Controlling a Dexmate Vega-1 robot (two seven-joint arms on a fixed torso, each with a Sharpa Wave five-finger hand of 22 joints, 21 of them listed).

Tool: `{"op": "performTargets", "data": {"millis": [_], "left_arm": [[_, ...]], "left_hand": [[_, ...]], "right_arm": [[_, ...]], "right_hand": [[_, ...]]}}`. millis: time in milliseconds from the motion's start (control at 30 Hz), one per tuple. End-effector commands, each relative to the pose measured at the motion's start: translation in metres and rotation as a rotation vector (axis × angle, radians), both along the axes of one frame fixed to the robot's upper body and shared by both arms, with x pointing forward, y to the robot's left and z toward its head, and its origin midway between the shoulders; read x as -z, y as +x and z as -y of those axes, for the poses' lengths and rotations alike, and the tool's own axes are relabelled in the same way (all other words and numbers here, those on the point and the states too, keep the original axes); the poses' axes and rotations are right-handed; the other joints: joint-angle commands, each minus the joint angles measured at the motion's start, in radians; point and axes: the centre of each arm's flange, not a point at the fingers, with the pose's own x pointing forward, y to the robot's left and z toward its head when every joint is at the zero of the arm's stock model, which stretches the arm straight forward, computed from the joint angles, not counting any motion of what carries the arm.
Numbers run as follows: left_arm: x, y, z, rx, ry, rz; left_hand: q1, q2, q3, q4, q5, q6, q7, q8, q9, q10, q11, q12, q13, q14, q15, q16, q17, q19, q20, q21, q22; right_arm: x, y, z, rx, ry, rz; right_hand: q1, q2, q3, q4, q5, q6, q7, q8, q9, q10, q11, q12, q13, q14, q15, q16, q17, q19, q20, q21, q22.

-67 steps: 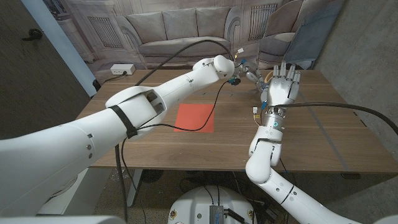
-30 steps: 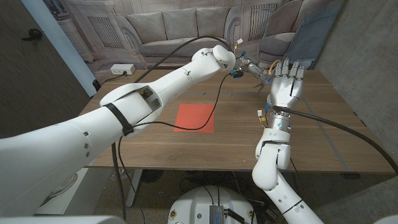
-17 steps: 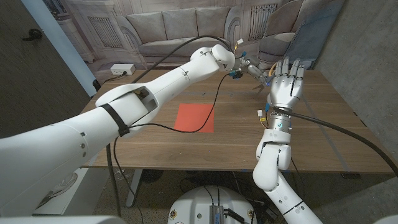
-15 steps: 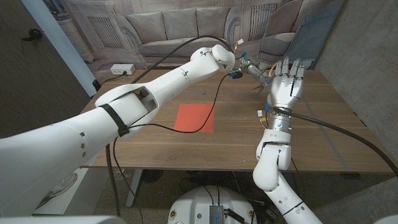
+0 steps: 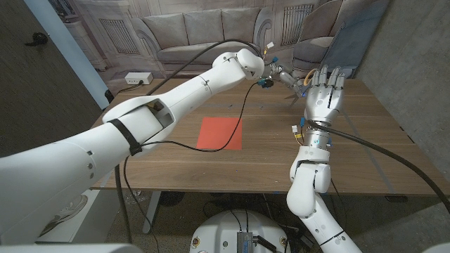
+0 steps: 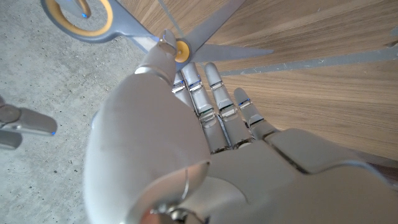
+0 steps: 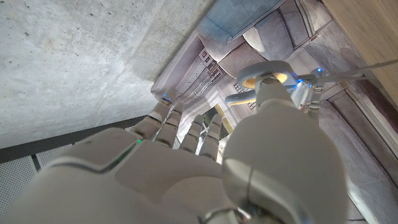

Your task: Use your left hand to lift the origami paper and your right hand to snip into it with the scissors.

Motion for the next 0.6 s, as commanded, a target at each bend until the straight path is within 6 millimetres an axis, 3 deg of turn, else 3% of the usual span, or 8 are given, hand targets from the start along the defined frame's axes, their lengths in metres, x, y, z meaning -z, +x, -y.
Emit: {"op": "performTargets", "data": {"millis": [33, 333, 600], "left_arm": [[-0.004, -0.010, -0.010, 0.020, -0.002, -0.037], [0.000, -0.021, -0.009, 0.058, 0.022, -0.058], [0.012, -0.020, -0.007, 0.042, 0.078, -0.049]], "left_hand": [[0.041, 0.033, 0.022, 0.011, 0.007, 0.041, 0.038, 0.003, 0.005, 0.114, -0.073, 0.002, 0.004, 0.011, -0.147, -0.003, 0.005, 0.000, 0.007, 0.010, 0.003], [0.040, 0.032, 0.024, 0.011, 0.008, 0.039, 0.041, 0.000, 0.006, 0.114, -0.071, -0.001, 0.006, 0.013, -0.147, -0.005, 0.006, 0.001, 0.011, 0.013, 0.003], [0.040, 0.032, 0.026, 0.011, 0.009, 0.040, 0.041, -0.001, 0.008, 0.114, -0.070, -0.003, 0.008, 0.013, -0.147, -0.007, 0.007, 0.000, 0.013, 0.015, 0.003]], "right_arm": [[0.000, 0.001, -0.002, 0.036, -0.037, -0.058], [-0.001, 0.005, -0.007, 0.048, -0.074, -0.062], [-0.002, 0.005, -0.012, 0.017, -0.103, -0.031]], "right_hand": [[0.025, 0.005, 0.008, -0.009, 0.005, -0.006, 0.002, 0.006, -0.001, -0.008, -0.008, -0.002, 0.003, 0.004, -0.130, -0.004, 0.002, 0.009, -0.021, 0.001, 0.003], [0.035, -0.001, 0.009, -0.011, 0.002, -0.019, 0.002, 0.001, -0.003, -0.018, -0.006, -0.006, 0.003, 0.000, -0.128, -0.006, 0.002, 0.007, -0.019, 0.000, 0.003], [0.017, -0.013, -0.008, 0.006, 0.004, -0.014, 0.002, 0.007, -0.003, 0.011, -0.018, 0.006, 0.003, 0.019, -0.143, 0.001, 0.003, 0.016, -0.021, 0.002, 0.003]]}}
